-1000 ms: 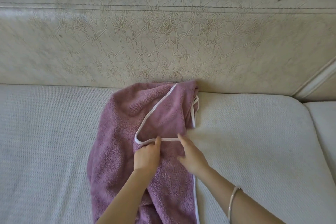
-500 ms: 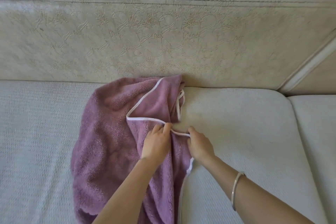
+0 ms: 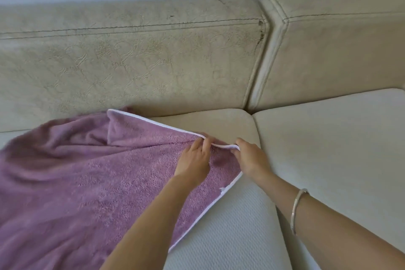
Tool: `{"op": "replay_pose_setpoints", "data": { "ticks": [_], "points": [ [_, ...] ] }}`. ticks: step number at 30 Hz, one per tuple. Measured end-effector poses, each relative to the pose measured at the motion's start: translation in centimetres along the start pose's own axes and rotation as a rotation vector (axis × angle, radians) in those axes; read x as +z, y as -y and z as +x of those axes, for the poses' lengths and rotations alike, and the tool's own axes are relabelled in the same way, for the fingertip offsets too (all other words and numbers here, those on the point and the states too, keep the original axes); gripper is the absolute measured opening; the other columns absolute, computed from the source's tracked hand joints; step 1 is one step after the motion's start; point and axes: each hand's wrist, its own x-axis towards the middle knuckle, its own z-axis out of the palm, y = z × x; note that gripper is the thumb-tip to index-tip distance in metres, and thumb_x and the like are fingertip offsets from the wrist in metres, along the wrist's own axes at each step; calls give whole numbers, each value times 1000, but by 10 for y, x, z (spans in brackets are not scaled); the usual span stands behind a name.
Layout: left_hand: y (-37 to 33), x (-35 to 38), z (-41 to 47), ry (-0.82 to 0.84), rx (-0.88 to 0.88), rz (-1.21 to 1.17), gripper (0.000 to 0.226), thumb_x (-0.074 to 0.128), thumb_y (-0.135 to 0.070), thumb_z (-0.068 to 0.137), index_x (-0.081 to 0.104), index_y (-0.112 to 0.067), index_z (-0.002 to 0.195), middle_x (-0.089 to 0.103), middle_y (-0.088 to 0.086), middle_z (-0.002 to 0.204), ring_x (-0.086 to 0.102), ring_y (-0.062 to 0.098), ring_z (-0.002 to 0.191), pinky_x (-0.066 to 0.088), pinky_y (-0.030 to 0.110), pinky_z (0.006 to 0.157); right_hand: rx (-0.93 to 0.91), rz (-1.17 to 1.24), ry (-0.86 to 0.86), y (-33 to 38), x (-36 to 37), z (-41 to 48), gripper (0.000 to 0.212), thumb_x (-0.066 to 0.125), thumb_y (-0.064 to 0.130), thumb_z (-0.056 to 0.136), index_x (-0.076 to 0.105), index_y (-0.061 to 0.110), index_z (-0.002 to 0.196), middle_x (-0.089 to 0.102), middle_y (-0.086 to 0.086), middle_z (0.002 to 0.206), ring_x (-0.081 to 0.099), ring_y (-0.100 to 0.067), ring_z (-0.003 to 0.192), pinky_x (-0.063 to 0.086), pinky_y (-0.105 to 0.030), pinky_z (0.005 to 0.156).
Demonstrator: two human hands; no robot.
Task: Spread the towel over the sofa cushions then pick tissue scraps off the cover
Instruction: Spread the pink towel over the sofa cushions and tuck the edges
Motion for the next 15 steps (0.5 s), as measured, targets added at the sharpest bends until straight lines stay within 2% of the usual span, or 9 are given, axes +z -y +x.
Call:
{"op": "replay_pose_setpoints", "data": {
  "ticks": [3, 7, 9, 11, 13, 15],
  "points": [
    [-48, 12, 23, 7, 43, 16, 59, 51, -3, 83, 24, -19, 133, 38, 2, 135, 32, 17, 130, 29, 29, 105, 12, -7, -29, -49, -26, 3, 21, 41, 25, 98, 52, 7, 101, 66, -18, 107, 60, -35, 100, 33, -30, 66],
    [-129, 39, 59, 30, 78, 19, 61, 52, -4, 83, 23, -19, 135, 39, 4, 134, 32, 19, 130, 30, 29, 104, 74, -20, -43, -134, -69, 12, 19, 41, 27, 98, 49, 11, 91, 66, -19, 106, 60, -35, 99, 38, -32, 67],
    [-162, 54, 75, 35, 107, 34, 61, 52, -5, 83, 24, -18, 136, 41, 4, 135, 31, 19, 131, 31, 30, 104, 100, -33, -41, -171, -85, 15, 17, 42, 27, 97, 48, 12, 90, 66, -19, 107, 60, -35, 100, 35, -31, 67],
    [-195, 72, 90, 65, 129, 54, 55, 52, -9, 86, 26, -16, 135, 43, 4, 135, 31, 19, 132, 33, 32, 103, 136, -44, -20, -208, -98, 13, 20, 44, 27, 97, 53, 9, 98, 65, -18, 109, 60, -34, 102, 36, -30, 67],
    [-220, 89, 99, 118, 116, 67, 46, 50, -15, 91, 30, -13, 132, 46, 7, 133, 34, 22, 130, 35, 34, 100, 154, -39, 25, -238, -102, 10, 18, 46, 27, 95, 54, 10, 97, 65, -17, 110, 60, -33, 103, 40, -32, 70],
    [-240, 106, 103, 180, 84, 67, 43, 49, -11, 90, 32, -13, 129, 48, 8, 131, 37, 24, 128, 37, 36, 97, 149, -26, 76, -263, -100, 5, 18, 47, 26, 95, 54, 10, 97, 65, -16, 110, 60, -32, 104, 42, -32, 73]
  ]
}}
